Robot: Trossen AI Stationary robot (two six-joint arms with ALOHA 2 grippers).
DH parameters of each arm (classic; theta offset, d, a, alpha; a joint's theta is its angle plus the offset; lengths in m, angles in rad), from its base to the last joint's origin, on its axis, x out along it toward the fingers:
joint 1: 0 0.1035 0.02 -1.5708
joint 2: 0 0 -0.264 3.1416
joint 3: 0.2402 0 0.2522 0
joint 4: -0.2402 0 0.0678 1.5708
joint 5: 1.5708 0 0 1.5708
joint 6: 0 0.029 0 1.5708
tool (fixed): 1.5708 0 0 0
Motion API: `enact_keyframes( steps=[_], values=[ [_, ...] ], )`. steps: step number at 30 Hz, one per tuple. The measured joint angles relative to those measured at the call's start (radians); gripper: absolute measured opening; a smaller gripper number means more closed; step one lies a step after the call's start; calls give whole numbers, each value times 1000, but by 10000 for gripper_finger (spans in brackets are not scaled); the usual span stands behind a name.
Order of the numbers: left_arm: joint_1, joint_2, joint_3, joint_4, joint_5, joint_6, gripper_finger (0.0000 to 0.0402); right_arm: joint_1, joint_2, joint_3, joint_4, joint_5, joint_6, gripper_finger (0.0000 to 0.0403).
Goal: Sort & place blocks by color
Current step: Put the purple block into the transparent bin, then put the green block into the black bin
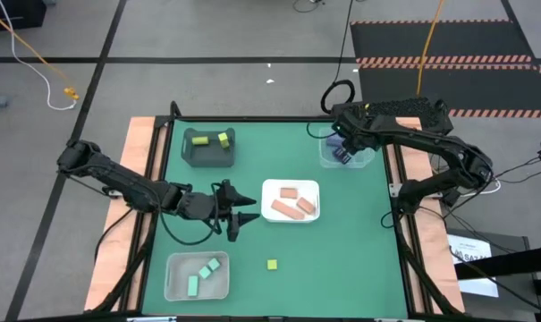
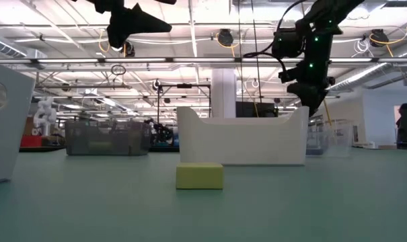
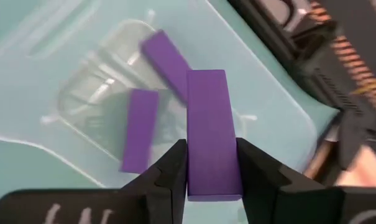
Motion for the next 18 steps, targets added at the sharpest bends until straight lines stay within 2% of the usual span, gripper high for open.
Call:
enact_keyframes(
  steps=[4, 12, 18],
  values=[
    [0, 0, 0, 0, 0, -14, 230, -7, 0, 0, 48, -21, 0, 114],
    [0, 0, 0, -6, 0, -8, 230, -5, 0, 0, 91, -25, 20, 182],
    [23, 0, 0, -6, -1, 118, 230, -5, 0, 0, 111, -25, 57, 217]
  ],
)
